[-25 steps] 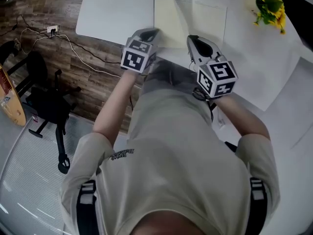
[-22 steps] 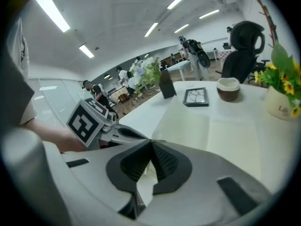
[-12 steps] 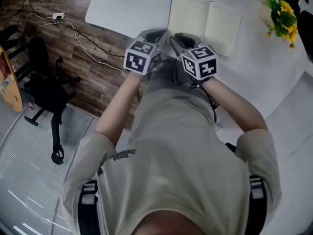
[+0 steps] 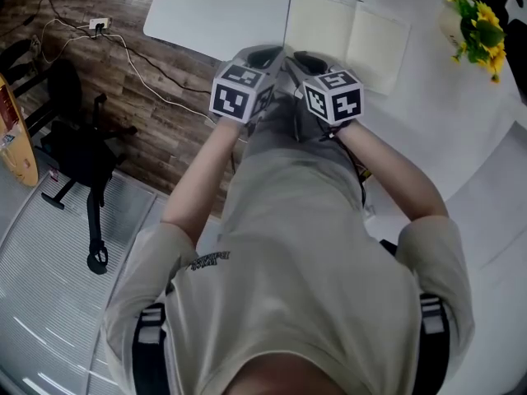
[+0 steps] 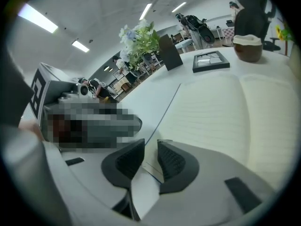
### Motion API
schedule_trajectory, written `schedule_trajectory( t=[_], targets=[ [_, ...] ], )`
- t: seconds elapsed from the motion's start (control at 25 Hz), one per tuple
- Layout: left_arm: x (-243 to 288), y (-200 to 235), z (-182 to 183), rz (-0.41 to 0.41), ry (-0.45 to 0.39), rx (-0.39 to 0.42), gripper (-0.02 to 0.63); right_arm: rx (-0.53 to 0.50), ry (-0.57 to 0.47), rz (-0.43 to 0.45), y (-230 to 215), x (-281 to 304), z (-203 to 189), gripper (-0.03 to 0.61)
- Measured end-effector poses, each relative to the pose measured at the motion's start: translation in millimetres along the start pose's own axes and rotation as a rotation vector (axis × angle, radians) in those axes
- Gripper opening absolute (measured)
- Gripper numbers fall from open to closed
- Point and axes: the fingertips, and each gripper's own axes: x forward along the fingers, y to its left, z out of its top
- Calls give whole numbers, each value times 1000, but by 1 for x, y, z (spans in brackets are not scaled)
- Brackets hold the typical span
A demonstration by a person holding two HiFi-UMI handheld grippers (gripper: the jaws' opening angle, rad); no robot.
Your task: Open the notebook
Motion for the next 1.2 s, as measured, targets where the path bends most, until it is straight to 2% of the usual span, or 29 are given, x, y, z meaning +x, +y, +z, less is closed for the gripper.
schedule_trajectory(
  t=[0.16,0.28,0.52,0.64,1.0,1.2],
  targets=[
    [0,-1,1,-2,9,4,2,26,-10,7,-1,0,1,91],
    [0,-4,3,-5,16,7,2,35,-31,-13,-7,-1,1,27],
    [-5,-7,10,-4,3,20,2,136,-83,6,-11,-10,9,28],
    [-8,-12,18,-8,-10,36,2,143,-112,0,-13,-23,18,28],
    [-20,-49,62,-42,-101,123,2,92,-213,-89,-32,-83,45,28],
    [-38,-74,91,-63,-173,160,2,122,-261,-96,-26,-114,57,6]
  ],
)
